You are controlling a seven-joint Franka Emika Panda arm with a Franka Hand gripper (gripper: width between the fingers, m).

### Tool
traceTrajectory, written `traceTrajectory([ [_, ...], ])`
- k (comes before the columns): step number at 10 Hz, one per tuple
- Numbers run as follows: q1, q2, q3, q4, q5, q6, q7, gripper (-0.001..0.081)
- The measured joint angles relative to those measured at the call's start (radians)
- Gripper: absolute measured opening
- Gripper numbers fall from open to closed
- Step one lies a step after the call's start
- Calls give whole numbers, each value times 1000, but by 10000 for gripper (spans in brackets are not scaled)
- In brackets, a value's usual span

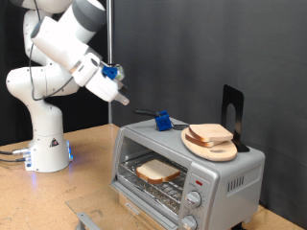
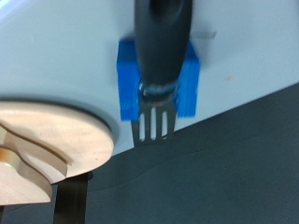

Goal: Make a piece of toast with the oven

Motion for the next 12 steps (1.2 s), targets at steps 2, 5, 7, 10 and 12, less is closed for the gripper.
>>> traceTrajectory([
  [2,-32,-35,-71,-16,-64,-72,-39,808],
  [5,-52,-63,-105,-27,-101,-104,-47,808],
  [7,-64,-26,-115,2,-187,-253,126,808],
  [10,-103,127,-170,90,-294,-462,334,808],
  [12,-112,202,-176,137,-322,-506,347,808],
])
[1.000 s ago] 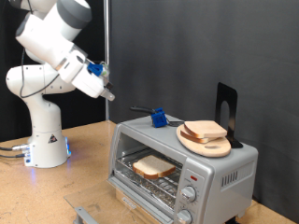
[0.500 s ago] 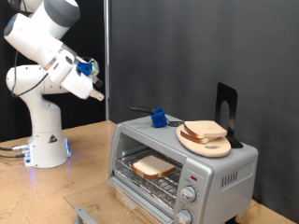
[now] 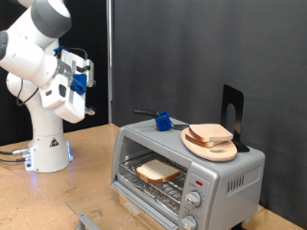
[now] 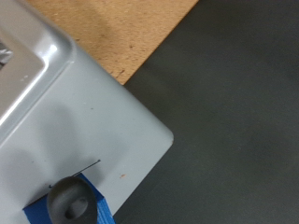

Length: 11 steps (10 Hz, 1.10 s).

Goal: Make a piece of toast with the oven

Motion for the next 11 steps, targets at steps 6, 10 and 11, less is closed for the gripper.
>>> traceTrajectory([
  [6,-52,74,-90,16,126,-140,234,808],
  [10,-125,161,-164,42,91,-133,251,808],
  [11,-138,184,-186,55,92,-133,250,808],
])
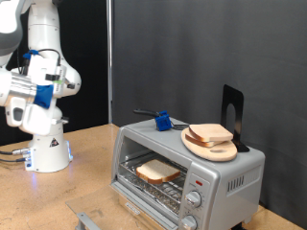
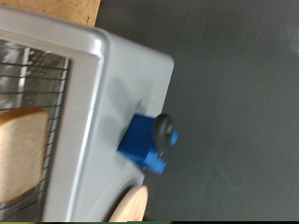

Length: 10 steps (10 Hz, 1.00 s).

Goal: Make a piece of toast with the oven

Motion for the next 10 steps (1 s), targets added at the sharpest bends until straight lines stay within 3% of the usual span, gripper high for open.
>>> traceTrajectory([
  [3,-30,77,-62,62,-14,-5,-28,808],
  [5,-34,148,-73,136,-108,-43,-88,808],
  [8,-35,149,-76,124,-55,-77,-29,808],
  [10,-33,172,-61,118,27,71,56,808],
])
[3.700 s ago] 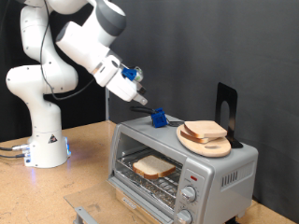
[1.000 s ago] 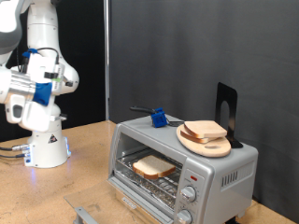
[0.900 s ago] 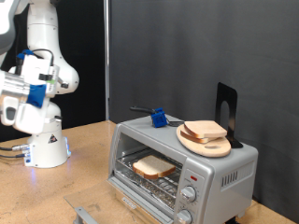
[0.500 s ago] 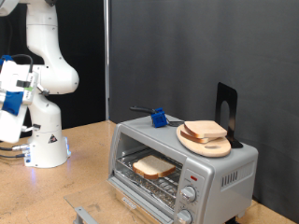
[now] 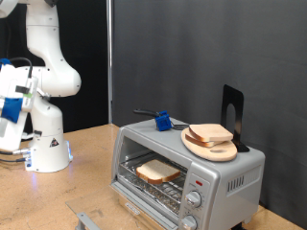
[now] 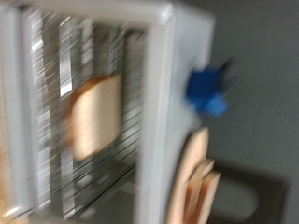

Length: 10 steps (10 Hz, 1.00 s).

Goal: Make a piece of toast with the oven

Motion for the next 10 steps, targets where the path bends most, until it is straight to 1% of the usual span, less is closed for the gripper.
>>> traceTrajectory([
  [1,1,27,8,5,18,74,17,808],
  [2,2,62,13,17,19,128,21,808],
  [3,2,100,13,37,17,162,20,808],
  [5,0,188,12,92,-19,187,6,808],
  [6,-1,231,12,116,-35,216,-12,808],
  [8,-2,307,10,152,-43,285,-57,808],
  [10,-2,387,13,187,-40,315,-109,808],
])
